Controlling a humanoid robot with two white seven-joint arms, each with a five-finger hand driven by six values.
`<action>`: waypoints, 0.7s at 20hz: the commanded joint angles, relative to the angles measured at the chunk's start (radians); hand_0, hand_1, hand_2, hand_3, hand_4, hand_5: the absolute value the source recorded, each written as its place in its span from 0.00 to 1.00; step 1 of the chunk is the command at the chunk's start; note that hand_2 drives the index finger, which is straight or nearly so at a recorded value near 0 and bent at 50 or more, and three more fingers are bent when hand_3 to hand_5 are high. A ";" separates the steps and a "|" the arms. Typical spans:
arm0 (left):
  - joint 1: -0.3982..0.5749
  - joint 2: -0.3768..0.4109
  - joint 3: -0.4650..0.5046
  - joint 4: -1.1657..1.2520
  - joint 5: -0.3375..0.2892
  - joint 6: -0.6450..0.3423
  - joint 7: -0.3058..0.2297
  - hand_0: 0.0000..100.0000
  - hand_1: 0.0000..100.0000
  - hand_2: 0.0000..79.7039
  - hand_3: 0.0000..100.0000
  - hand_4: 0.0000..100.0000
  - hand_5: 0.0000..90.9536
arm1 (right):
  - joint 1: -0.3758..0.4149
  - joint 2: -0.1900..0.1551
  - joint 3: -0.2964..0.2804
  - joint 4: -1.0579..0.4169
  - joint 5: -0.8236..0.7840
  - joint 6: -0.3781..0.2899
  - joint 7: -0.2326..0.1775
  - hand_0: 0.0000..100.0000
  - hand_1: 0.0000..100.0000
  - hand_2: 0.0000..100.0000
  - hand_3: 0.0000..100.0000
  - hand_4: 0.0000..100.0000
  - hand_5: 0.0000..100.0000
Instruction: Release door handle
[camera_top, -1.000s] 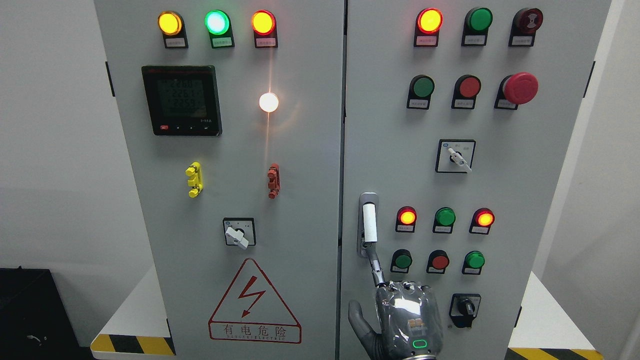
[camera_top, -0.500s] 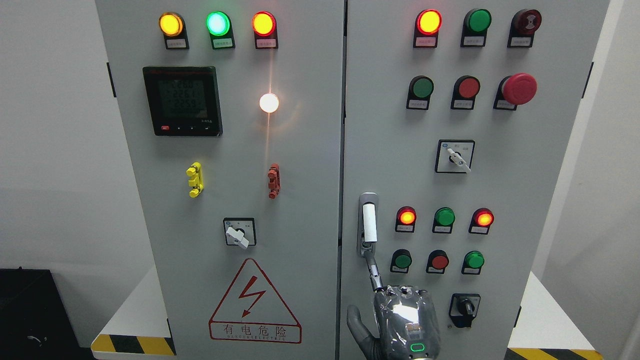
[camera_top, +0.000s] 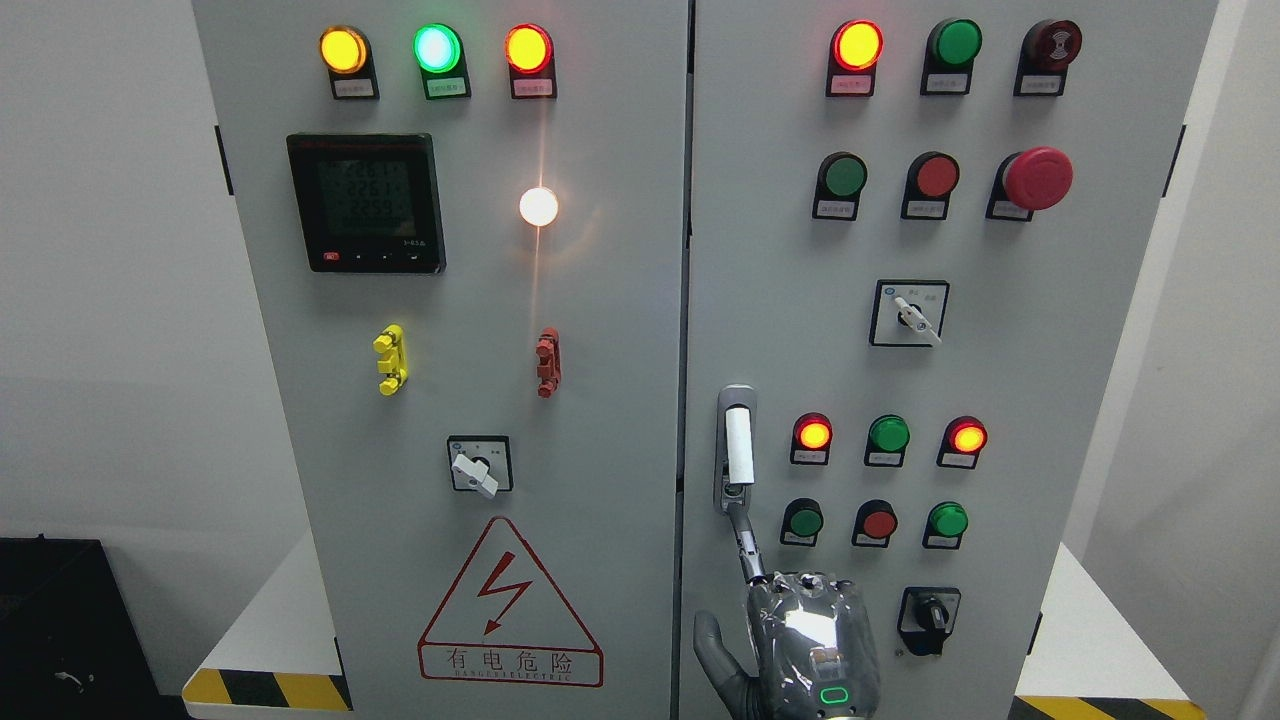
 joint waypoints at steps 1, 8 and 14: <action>0.017 0.000 0.000 0.000 0.000 -0.001 0.000 0.12 0.56 0.00 0.00 0.00 0.00 | -0.004 -0.003 -0.001 -0.019 0.000 0.001 -0.001 0.52 0.28 0.09 1.00 0.98 1.00; 0.017 0.000 0.000 0.000 -0.001 -0.001 0.000 0.12 0.56 0.00 0.00 0.00 0.00 | -0.006 -0.004 0.002 -0.048 0.012 0.000 -0.002 0.52 0.28 0.09 1.00 0.98 1.00; 0.017 0.000 0.000 0.000 0.000 -0.001 0.000 0.12 0.56 0.00 0.00 0.00 0.00 | -0.004 -0.004 0.002 -0.059 0.013 -0.002 -0.002 0.51 0.28 0.09 1.00 0.98 1.00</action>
